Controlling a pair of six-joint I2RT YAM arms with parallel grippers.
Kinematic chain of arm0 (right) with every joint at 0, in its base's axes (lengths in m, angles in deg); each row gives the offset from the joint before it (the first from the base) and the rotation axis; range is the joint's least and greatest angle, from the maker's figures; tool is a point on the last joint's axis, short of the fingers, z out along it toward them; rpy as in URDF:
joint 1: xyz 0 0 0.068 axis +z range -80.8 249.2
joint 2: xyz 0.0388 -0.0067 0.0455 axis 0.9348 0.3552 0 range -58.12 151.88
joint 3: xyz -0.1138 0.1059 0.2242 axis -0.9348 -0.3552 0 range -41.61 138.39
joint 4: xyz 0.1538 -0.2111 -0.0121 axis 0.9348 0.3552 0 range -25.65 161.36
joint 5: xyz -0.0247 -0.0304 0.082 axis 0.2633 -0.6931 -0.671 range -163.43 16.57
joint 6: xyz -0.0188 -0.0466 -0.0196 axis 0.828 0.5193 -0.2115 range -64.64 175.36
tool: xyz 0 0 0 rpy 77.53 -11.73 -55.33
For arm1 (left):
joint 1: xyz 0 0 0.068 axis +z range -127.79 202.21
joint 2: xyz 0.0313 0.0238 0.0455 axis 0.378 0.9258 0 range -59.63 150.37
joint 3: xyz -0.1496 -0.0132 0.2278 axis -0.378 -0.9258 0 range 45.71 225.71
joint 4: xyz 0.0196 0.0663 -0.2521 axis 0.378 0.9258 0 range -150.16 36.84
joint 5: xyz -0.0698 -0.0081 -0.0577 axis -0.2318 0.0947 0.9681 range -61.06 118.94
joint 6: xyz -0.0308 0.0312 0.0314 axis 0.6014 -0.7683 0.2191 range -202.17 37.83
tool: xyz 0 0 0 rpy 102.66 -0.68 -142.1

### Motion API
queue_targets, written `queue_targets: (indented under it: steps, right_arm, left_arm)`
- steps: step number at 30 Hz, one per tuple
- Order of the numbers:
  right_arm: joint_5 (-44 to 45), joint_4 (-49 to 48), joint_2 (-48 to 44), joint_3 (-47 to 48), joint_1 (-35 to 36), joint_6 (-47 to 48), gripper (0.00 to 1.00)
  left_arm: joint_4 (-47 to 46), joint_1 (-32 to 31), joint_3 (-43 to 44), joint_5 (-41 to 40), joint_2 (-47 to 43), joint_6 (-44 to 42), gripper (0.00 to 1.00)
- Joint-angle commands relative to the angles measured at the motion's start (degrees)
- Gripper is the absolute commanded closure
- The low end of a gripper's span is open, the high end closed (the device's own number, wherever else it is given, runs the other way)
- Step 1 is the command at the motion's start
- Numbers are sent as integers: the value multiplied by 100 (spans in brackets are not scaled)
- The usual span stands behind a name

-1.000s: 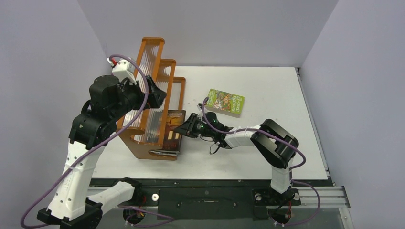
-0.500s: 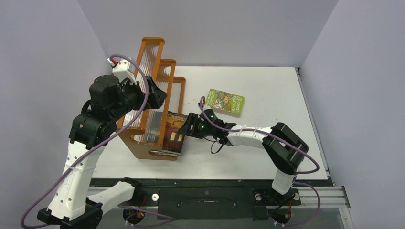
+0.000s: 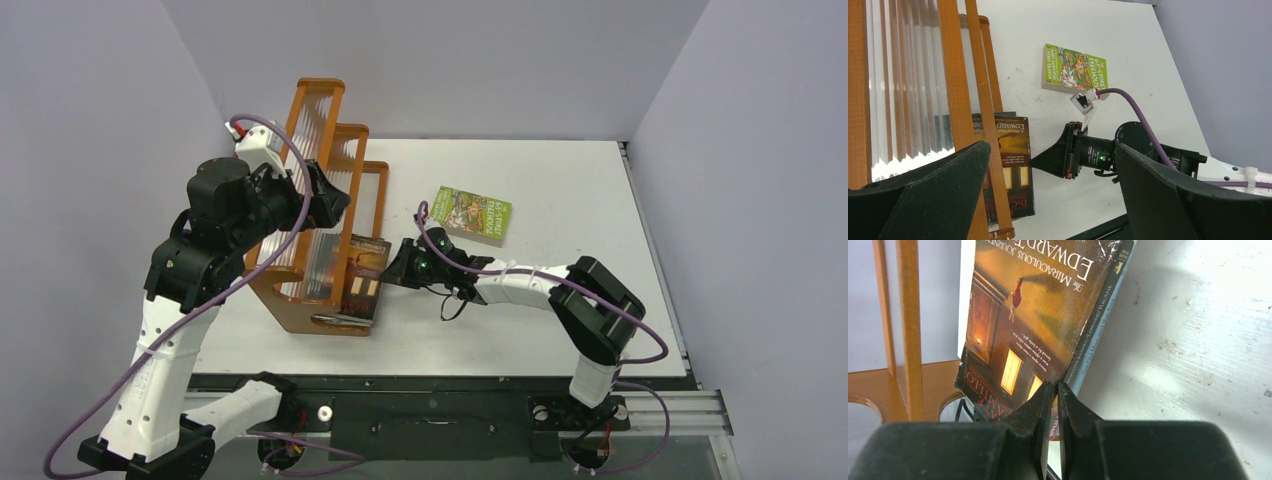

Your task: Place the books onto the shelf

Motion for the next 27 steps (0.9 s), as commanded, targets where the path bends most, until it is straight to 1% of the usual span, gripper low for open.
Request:
queue_targets:
  steps: [1,17,21,22,24,27]
  right_arm:
    - [-94,-239,136,364,91,107,94]
    - [-158,-225,251,529,144,142,93]
    - [255,-287,-149,270,101,217,92]
    - [410,-286,-322,165,70,259,91]
    - [521,-253,-477,49,-42,290,89]
    - [459,-258,-470,-52,-330,216,89]
  left_arm:
    - [-230,49,24,96,-62,-17,4]
    - [-189,67,28,87,-65,-18,4]
    - [-174,73,14,87,-74,-24,4]
    - [-170,75,5,82,-74,-25,4]
    - [-161,76,0,89,-75,-26,4]
    - [-180,83,-20,99,-85,-22,4]
